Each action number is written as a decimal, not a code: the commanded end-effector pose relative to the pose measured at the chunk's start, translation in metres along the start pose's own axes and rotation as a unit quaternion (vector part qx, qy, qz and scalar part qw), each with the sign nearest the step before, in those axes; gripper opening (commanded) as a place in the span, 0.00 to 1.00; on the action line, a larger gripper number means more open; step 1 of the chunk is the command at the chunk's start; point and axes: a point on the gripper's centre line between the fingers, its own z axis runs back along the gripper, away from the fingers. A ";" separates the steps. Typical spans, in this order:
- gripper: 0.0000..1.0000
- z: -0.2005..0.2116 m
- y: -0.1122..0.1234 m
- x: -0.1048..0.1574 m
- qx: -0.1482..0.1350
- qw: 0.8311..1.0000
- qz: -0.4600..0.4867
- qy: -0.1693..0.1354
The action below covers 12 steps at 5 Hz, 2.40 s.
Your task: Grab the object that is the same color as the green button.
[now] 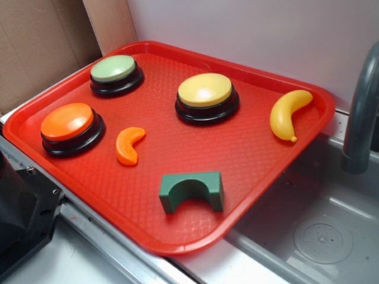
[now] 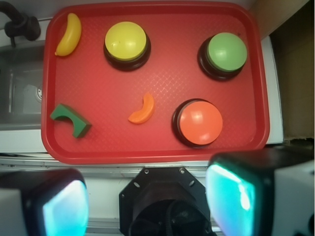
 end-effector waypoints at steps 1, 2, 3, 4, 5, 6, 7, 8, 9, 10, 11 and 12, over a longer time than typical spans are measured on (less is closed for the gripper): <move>1.00 0.005 -0.066 0.023 -0.022 0.984 -0.174 -0.034; 1.00 -0.005 -0.084 0.022 -0.022 0.977 -0.209 -0.030; 1.00 -0.030 -0.107 0.013 -0.030 0.964 -0.264 -0.014; 1.00 -0.067 -0.119 0.004 -0.025 0.955 -0.295 0.011; 1.00 -0.099 -0.126 0.002 -0.002 0.954 -0.301 0.012; 1.00 -0.126 -0.122 0.010 0.017 0.952 -0.304 -0.001; 1.00 -0.146 -0.118 0.022 0.018 0.955 -0.296 -0.009; 1.00 -0.167 -0.113 0.031 0.008 0.956 -0.292 -0.009; 1.00 -0.189 -0.118 0.035 -0.012 0.954 -0.298 -0.006; 1.00 -0.211 -0.128 0.035 -0.022 0.951 -0.308 0.010; 1.00 -0.226 -0.133 0.034 -0.027 0.949 -0.313 0.017; 0.00 -0.232 -0.132 0.031 -0.031 0.948 -0.315 0.017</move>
